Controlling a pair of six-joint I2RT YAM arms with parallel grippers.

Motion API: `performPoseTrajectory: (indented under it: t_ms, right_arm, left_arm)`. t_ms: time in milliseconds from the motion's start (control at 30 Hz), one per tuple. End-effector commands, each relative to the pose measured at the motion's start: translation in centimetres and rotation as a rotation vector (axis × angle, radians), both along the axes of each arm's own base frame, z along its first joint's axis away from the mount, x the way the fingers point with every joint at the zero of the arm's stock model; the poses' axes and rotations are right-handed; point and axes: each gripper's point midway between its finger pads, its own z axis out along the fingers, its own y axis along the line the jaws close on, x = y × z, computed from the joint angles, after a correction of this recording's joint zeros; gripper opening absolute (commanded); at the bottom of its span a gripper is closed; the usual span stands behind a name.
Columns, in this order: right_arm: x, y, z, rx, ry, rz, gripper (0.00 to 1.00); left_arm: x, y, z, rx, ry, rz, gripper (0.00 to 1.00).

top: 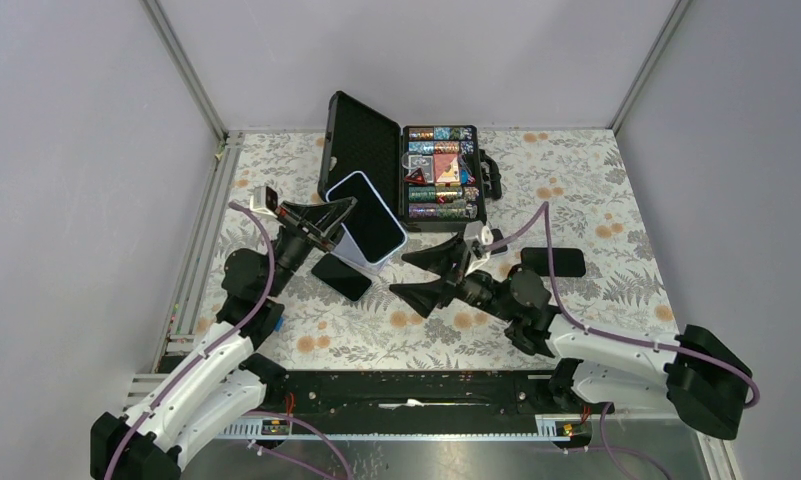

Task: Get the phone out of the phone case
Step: Remove the phone case from the phone.

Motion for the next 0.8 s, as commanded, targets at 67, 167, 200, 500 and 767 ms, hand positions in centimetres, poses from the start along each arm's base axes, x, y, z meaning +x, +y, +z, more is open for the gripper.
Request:
performPoseTrajectory:
  t_ms: [67,167,200,500,767]
  right_arm:
    - [-2.6,-1.7,7.9,0.206,-0.016,0.089,0.85]
    - [-1.5,-2.6,8.8,0.242,0.067,0.018,0.86]
    - [-1.6,-2.6,9.0,0.243,0.084,0.021,0.86]
    - [0.6,-2.9,10.2,0.266,0.289,-0.062,0.84]
    - [2.1,-3.2,9.5,0.273,0.361,-0.127,0.58]
  left_arm:
    - [-1.3,0.8,4.4,-0.088,-0.148,0.003,0.00]
    - [-1.5,0.7,4.5,-0.089,-0.157,-0.008,0.00]
    - [-1.5,0.7,4.5,-0.087,-0.158,-0.011,0.00]
    - [-1.6,0.4,4.2,-0.065,-0.154,-0.019,0.00]
    - [-2.0,0.4,4.5,-0.069,-0.160,-0.028,0.00]
